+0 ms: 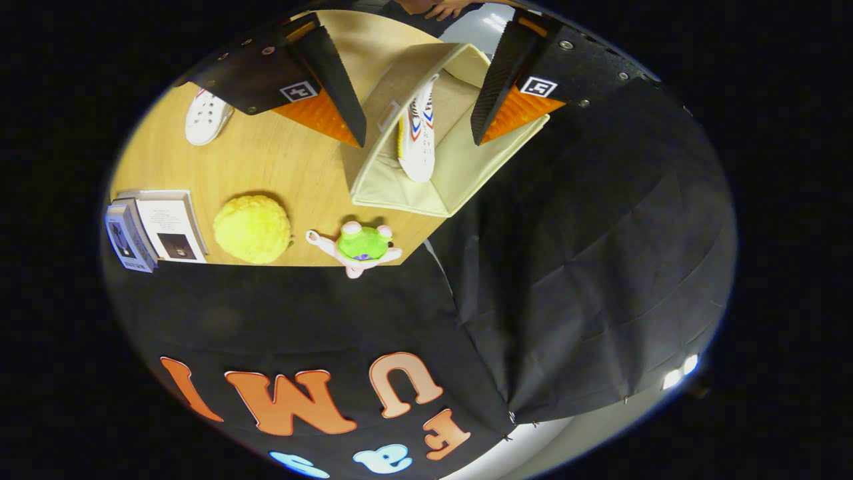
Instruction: Open the storage box then place both shoes into the box .Put the left shoe in first, then the right shoe, with the right side of both shoes facing outward in a uniform manner.
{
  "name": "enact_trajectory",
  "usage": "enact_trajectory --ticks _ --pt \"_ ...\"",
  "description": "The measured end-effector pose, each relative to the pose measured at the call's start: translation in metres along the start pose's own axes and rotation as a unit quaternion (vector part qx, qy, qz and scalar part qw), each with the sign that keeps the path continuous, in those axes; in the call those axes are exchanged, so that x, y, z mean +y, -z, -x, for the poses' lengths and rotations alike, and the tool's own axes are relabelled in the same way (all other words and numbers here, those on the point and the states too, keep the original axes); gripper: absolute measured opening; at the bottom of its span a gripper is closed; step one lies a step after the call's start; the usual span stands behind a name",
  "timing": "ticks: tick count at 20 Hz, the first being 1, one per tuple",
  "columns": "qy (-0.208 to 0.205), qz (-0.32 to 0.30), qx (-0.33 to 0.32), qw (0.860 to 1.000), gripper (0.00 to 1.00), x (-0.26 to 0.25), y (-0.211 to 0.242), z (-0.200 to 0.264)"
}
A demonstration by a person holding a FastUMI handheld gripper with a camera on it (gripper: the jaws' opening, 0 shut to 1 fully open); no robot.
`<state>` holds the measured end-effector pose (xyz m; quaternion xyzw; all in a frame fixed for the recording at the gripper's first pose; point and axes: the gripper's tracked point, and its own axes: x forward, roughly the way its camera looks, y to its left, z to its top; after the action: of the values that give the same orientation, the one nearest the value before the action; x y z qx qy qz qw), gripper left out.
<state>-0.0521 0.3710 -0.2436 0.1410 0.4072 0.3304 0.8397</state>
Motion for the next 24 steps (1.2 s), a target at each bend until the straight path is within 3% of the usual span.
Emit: enact_trajectory --ticks 7,15,20,24 --pt "0.096 -0.035 0.016 0.995 0.97 -0.099 0.027 0.038" --pt "0.197 -0.092 0.081 0.973 0.98 -0.201 0.098 0.055" --pt "0.223 -0.135 0.109 0.959 0.97 -0.237 0.136 0.058" --pt "0.205 -0.191 0.116 0.953 0.88 -0.245 0.157 0.053"
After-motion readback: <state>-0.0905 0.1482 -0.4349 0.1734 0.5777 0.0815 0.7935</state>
